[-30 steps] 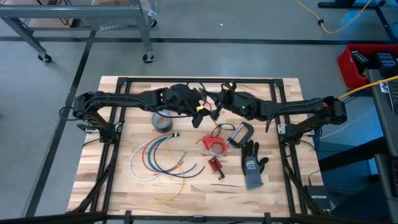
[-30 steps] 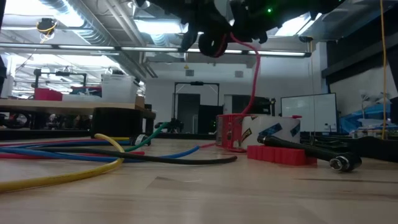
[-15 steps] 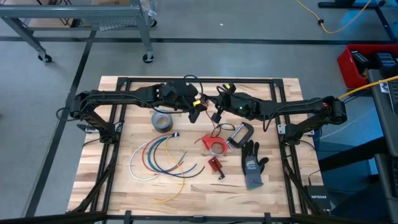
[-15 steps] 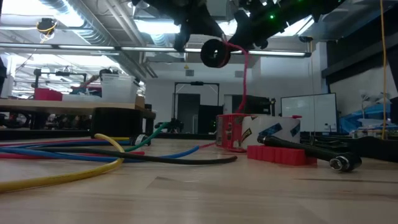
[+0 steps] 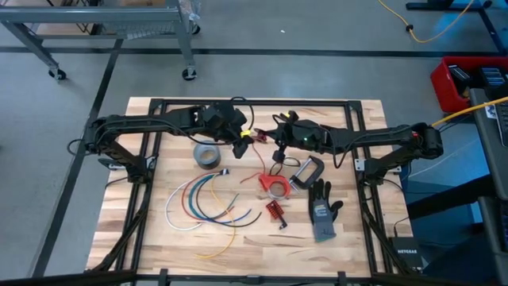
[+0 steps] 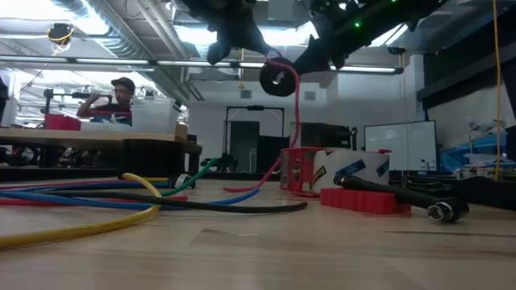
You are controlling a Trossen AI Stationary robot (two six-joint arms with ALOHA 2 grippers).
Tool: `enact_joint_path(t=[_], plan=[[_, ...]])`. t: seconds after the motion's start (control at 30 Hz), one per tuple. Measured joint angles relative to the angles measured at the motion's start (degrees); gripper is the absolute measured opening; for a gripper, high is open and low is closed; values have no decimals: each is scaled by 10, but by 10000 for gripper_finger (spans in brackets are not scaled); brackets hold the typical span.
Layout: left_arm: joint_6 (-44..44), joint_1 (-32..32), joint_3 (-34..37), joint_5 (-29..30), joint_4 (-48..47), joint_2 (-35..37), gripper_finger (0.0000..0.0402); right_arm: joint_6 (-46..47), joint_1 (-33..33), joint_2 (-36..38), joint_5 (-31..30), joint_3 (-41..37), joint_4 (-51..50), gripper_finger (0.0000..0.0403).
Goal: Coil cords
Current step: Coil the red wire onto the spool
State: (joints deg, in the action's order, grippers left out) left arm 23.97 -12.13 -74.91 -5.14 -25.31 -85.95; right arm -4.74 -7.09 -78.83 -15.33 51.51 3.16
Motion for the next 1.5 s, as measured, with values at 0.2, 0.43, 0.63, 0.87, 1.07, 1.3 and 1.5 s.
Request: enact_joint_path(t=[0.2, 0.43, 0.63, 0.87, 1.07, 1.3, 1.5], plan=[[-21, -4, 0, 25, -48, 12, 1, 0, 0, 2, 35, 0, -4, 3], [-43, -7, 0, 69, -85, 14, 1, 5, 0, 39, 77, 0, 0, 3], [-54, -6, 0, 88, -74, 13, 1, 7, 0, 75, 85, 0, 28, 3], [-107, -8, 0, 114, -89, 13, 1, 6, -1, 90, 85, 0, 44, 3], [-204, -19, 0, 119, -139, 13, 3, 0, -1, 120, 85, 0, 43, 3], [-280, -27, 0, 122, -145, 12, 74, -13, -1, 197, 85, 0, -10, 3], [-317, -27, 0, 169, -145, 12, 150, -10, -1, 295, 84, 0, -81, 3]])
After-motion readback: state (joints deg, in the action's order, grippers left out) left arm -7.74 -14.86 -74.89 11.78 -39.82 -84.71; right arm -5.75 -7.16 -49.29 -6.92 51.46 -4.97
